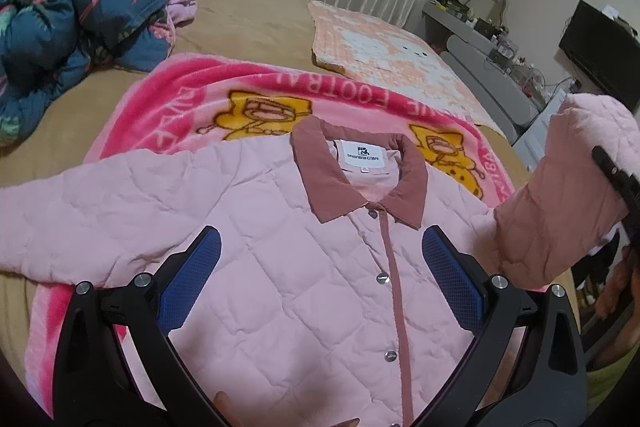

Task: Fold large clothes
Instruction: 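Lift the sleeve with the right tool and fold it across the jacket body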

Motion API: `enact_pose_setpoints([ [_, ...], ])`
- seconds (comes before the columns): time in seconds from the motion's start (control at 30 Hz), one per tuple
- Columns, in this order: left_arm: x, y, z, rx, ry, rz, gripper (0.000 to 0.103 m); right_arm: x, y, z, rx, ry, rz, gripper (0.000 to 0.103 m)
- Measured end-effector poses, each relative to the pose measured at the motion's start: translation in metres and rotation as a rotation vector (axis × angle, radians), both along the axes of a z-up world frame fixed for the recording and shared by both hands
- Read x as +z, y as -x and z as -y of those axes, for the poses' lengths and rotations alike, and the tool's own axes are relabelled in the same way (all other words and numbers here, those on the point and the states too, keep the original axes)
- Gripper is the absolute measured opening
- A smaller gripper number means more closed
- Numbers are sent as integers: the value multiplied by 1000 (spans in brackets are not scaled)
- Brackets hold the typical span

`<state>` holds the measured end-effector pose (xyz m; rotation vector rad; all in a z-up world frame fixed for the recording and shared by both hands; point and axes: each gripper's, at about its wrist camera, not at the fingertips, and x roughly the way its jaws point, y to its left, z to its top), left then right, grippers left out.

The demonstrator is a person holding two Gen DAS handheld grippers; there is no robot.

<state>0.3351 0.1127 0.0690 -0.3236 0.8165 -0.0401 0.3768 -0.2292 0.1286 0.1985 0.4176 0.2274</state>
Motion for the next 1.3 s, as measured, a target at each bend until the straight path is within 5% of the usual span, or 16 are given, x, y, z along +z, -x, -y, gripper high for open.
enact_pose_setpoints([
  [0.47,-2,1,-29,17,94,8,94,-37,-2,-76,128,63,-52,14],
  [0.93,-30,-5,-47,73,161,-57,94,-121,-12,-147,270,120,-213,15],
  [1.3,-47,-11,-52,71,250,-72,94,-175,-10,-182,367,128,-337,29],
])
